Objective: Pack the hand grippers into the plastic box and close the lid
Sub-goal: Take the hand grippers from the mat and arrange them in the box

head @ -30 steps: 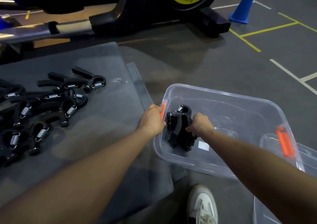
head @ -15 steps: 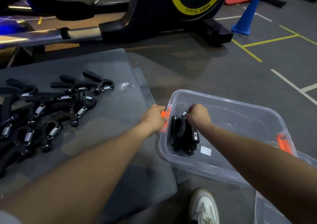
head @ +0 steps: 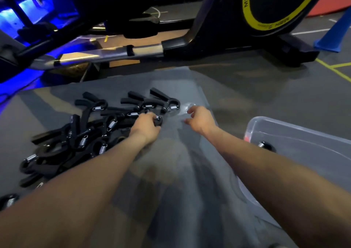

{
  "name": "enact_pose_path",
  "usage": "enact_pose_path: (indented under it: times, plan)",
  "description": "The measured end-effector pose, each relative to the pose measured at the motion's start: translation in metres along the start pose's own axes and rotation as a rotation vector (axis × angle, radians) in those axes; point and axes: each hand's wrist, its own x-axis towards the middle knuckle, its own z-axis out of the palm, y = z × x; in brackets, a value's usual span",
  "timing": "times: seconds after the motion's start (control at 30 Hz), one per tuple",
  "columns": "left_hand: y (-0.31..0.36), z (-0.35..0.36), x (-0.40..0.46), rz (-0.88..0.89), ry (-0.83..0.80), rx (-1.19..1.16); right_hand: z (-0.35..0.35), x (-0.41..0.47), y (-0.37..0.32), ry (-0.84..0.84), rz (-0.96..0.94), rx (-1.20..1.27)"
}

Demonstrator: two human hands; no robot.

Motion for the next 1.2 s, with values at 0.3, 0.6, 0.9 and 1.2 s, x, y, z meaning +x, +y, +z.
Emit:
enact_pose_path:
  times: [0.3, 0.6, 0.9, 1.2]
  plan:
    - [0.011, 0.032, 0.09, 0.145, 0.09, 0.103, 0.028, 0.062, 0.016, -0.019, 0.029, -0.113]
    - [0.025, 0.079, 0.132, 0.223, 0.24, 0.296, 0.023, 0.087, 0.045, 0.038, 0.064, -0.069]
    - [0.051, 0.042, 0.114, 0.307, 0.269, 0.15, -0.008, 0.073, 0.038, 0.072, 0.081, 0.036]
    - [0.145, 0.011, 0.035, 0.391, 0.146, -0.309, -0.092, 0.005, 0.038, 0.16, 0.044, 0.051]
